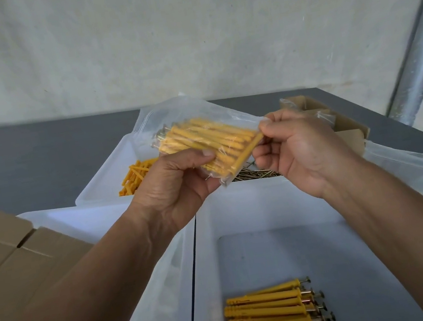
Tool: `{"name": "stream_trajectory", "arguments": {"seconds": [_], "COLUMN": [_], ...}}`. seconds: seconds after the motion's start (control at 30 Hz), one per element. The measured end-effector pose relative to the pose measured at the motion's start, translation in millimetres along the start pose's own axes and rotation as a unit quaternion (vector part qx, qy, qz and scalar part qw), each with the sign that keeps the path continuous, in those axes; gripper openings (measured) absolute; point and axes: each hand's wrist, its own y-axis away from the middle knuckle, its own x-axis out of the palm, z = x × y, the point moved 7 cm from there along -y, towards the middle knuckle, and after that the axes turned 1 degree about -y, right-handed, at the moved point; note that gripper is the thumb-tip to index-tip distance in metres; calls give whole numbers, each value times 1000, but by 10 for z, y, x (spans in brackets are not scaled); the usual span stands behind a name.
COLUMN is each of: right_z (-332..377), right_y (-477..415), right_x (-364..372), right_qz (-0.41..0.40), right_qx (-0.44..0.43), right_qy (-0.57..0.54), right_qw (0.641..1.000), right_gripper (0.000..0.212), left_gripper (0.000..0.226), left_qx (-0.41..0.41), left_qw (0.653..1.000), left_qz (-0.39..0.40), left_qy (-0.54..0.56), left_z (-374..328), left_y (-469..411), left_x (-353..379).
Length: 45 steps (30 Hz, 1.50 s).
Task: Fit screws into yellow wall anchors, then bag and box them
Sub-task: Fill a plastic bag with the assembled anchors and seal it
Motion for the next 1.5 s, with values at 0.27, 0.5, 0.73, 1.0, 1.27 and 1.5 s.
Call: {"name": "stream_trajectory", "arguments": {"seconds": [0.27,0.5,0.73,1.0,1.27,1.5], "right_z": [14,46,150,93,-252,-316], "right_y": [-34,-47,-35,-31,190,211], "right_x": [-89,-114,-91,-30,247,325], "right_qz": [-78,-103,-62,-33,100,106], "right_qx": [-48,-84,-149,-149,36,50], "right_qy": [46,65,160,205,304,207], "right_qw": [995,989,974,967,947,971], "right_gripper": [9,3,10,25,30,11], "left_gripper": [69,74,61,64,42,47], "left_qx": [0,-5,-5,19,75,66], "left_qw": [999,999,999,996,994,996], "left_qz": [15,21,-12,-66,-74,-51], "left_qy": [37,36,45,59,40,22], "left_z": [29,51,41,-19,-112,-77], "left_y": [-21,-39,-59,-53,-82,-74], "left_x": [16,24,-17,-84,-169,-108]}}
